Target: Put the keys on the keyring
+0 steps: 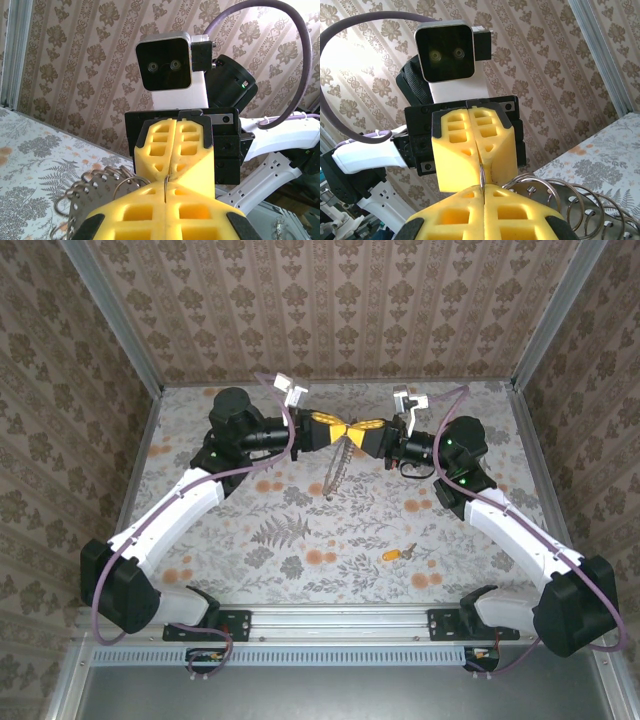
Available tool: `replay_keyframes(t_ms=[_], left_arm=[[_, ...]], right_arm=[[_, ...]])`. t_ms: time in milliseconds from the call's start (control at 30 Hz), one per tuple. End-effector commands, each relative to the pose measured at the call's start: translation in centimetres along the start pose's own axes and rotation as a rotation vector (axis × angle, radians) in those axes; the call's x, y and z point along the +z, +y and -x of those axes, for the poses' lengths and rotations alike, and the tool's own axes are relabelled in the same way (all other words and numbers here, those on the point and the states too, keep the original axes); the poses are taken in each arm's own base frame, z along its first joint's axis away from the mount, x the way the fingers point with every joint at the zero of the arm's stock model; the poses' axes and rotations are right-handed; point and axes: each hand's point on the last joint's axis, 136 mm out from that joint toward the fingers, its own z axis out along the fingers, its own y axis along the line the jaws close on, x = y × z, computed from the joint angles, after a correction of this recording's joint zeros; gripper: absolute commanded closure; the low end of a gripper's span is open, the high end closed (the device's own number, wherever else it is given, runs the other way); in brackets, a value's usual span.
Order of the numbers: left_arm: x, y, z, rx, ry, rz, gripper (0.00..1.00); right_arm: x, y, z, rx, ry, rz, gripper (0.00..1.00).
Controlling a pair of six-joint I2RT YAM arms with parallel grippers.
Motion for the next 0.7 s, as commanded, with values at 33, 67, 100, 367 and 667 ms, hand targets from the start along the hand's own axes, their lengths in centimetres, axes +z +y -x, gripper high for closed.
replay_keyframes(t_ms=[33, 67, 100, 367, 667], left_arm=[[0.4, -1.1, 0.0, 0.047, 0.011, -0.029, 1.0], [0.3, -1.1, -0.1, 0.055, 0.023, -0.015, 1.0], [0.2, -1.0, -0.1, 0.068, 0.028, -0.001, 1.0], [-0.5, -1.6, -0.9, 0.158, 0.163, 0.009, 1.0], [-0.8, -1.5, -1.6, 0.15, 0.268, -0.057, 1.0]], right_arm=[[-0.1, 0.1, 1.6, -0.044, -0.042, -0.018, 0.78], [-0.6, -0.3, 1.8, -0.037, -0.049, -0.043, 0.66], [-1.1, -0.5, 2.0, -0.036, -0.054, -0.068, 0.62], [-4.0, -0.4, 2.3, -0.049, -0.04, -0.179, 0.57], [-2.9, -0.4, 0.8, -0.006, 0.061, -0.088, 0.57]])
